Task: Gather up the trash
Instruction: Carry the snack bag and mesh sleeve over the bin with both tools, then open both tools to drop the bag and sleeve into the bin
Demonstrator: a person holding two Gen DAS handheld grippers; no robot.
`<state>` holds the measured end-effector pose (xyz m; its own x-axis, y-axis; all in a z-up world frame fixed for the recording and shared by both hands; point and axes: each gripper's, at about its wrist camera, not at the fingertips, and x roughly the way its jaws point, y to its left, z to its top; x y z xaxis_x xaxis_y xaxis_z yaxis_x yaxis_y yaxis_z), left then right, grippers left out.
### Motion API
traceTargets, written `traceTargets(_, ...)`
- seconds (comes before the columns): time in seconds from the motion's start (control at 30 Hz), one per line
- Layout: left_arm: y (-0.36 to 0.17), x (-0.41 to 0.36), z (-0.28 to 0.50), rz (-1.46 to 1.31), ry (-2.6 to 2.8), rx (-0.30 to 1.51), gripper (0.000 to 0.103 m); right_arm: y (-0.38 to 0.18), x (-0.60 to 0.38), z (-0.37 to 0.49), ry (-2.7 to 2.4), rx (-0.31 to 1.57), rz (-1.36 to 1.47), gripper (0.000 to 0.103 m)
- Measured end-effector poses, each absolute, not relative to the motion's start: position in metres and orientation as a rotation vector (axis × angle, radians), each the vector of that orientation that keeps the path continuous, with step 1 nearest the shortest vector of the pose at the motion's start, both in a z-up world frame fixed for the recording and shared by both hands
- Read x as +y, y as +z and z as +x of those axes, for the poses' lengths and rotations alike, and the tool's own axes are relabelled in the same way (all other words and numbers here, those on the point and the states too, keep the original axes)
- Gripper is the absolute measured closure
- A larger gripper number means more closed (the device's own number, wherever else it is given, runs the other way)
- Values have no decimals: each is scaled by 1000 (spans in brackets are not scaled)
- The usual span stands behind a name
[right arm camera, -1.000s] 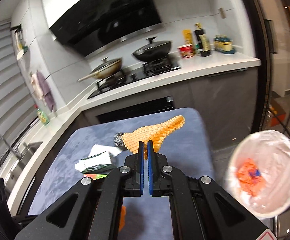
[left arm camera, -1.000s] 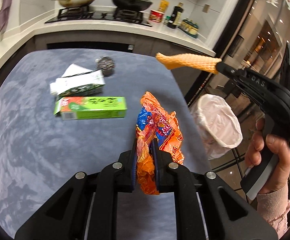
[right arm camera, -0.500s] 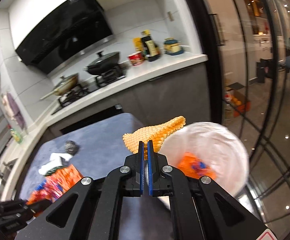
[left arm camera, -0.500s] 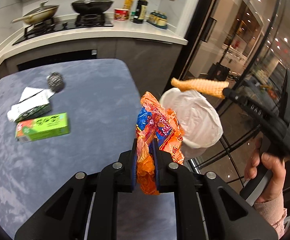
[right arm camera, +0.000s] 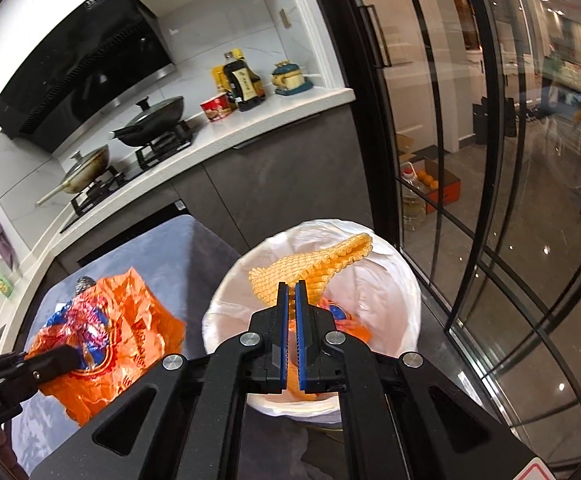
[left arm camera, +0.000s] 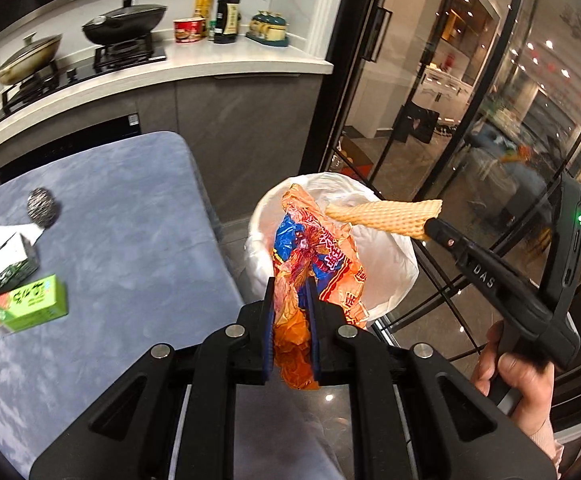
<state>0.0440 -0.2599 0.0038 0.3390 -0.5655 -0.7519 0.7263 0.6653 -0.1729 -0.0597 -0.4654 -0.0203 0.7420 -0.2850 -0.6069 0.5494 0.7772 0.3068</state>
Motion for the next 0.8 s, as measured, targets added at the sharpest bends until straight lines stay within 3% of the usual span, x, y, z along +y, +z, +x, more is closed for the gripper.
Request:
traceTargets(0.63, -46, -340, 67, 310, -850, 961, 87, -55, -496, -47, -533, 653, 540, 97)
traceTargets(0.7, -47, -341, 68, 313, -849, 961, 85, -54, -496, -46, -535, 651, 540, 96)
traceTargets(0.8, -48, -339, 71, 296, -837, 971, 64, -53, -497, -46, -546, 647, 546, 81)
